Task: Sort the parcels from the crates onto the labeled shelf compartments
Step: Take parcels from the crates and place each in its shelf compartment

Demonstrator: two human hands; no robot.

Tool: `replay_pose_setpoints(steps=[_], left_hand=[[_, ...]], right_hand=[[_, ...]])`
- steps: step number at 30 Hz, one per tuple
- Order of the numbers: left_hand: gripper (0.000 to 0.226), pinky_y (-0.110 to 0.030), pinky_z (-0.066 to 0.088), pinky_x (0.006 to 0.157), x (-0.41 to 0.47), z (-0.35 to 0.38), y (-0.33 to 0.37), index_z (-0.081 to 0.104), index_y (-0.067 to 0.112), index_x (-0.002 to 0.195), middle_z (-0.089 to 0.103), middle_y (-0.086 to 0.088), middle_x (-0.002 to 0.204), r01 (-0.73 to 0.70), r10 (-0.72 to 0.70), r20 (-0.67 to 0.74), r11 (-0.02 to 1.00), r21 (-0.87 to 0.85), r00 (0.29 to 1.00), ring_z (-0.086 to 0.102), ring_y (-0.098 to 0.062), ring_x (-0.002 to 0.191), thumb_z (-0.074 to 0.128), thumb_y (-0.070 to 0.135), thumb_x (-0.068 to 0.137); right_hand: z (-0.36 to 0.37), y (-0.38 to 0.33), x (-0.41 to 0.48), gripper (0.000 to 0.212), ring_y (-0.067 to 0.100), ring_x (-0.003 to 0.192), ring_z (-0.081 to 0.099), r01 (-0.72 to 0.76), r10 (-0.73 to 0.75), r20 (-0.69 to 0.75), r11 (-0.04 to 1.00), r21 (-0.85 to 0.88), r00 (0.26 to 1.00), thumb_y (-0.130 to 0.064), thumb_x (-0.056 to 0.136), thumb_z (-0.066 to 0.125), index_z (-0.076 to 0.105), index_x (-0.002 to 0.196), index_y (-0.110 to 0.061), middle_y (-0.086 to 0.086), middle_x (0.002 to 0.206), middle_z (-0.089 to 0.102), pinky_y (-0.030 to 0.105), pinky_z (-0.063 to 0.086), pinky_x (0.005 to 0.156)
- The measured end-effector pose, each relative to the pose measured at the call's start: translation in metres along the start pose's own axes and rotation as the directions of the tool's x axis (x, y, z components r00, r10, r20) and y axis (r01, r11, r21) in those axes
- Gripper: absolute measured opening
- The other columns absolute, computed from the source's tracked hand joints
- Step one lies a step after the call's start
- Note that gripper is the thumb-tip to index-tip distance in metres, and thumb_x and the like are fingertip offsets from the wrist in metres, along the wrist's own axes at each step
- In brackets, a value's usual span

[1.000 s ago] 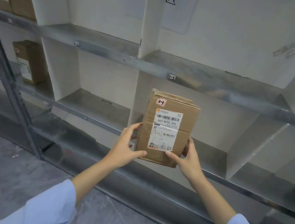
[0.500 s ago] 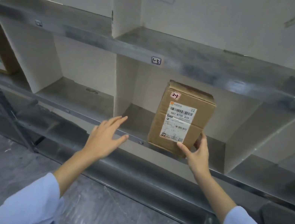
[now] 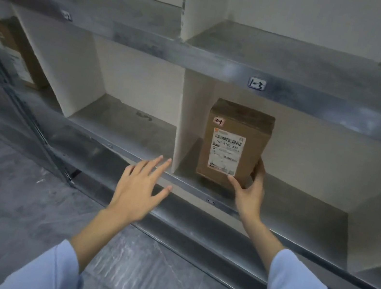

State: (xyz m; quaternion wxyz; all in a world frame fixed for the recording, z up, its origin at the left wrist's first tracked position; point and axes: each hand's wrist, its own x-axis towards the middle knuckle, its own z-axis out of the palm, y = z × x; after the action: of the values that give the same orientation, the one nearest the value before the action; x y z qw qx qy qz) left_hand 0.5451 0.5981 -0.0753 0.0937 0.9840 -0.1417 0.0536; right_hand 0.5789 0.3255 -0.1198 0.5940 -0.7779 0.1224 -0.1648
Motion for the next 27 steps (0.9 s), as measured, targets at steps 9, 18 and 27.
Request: replay_pose_setpoints(steps=[9, 18, 27], left_hand=[[0.071, -0.035, 0.028, 0.108, 0.023, 0.030, -0.016, 0.019, 0.034, 0.155, 0.025, 0.011, 0.160, -0.028, 0.030, 0.060, 0.999, -0.040, 0.998, 0.029, -0.015, 0.143, 0.018, 0.064, 0.091], [0.069, -0.031, 0.030, 0.105, 0.036, 0.046, -0.017, 0.020, 0.033, 0.155, 0.029, 0.012, 0.158, -0.123, 0.129, 0.080, 0.989, -0.077, 0.988, 0.032, -0.012, 0.140, 0.025, 0.062, 0.093], [0.068, -0.030, 0.028, 0.107, 0.046, 0.042, 0.008, 0.021, 0.033, 0.155, 0.028, 0.010, 0.159, -0.253, 0.263, 0.071, 0.960, -0.122, 0.962, 0.031, -0.012, 0.142, 0.028, 0.063, 0.093]], right_hand=[[0.046, 0.040, 0.036, 0.091, 0.005, 0.135, 0.043, -0.039, 0.038, 0.015, 0.996, 0.076, 0.999, -0.004, 0.084, 0.075, 0.022, 0.154, -0.025, -0.007, 0.150, 0.043, 0.025, 0.037, 0.109], [0.044, 0.053, 0.043, 0.091, -0.014, 0.123, 0.045, -0.058, 0.058, 0.010, 0.998, 0.025, 0.998, -0.009, 0.080, 0.081, 0.025, 0.146, -0.036, -0.011, 0.145, 0.044, 0.029, 0.046, 0.105], [0.016, 0.039, 0.015, 0.100, 0.020, 0.137, 0.042, -0.081, 0.077, -0.039, 0.988, -0.134, 0.996, -0.039, 0.076, 0.083, 0.021, 0.154, -0.032, -0.002, 0.155, 0.035, 0.048, 0.043, 0.108]])
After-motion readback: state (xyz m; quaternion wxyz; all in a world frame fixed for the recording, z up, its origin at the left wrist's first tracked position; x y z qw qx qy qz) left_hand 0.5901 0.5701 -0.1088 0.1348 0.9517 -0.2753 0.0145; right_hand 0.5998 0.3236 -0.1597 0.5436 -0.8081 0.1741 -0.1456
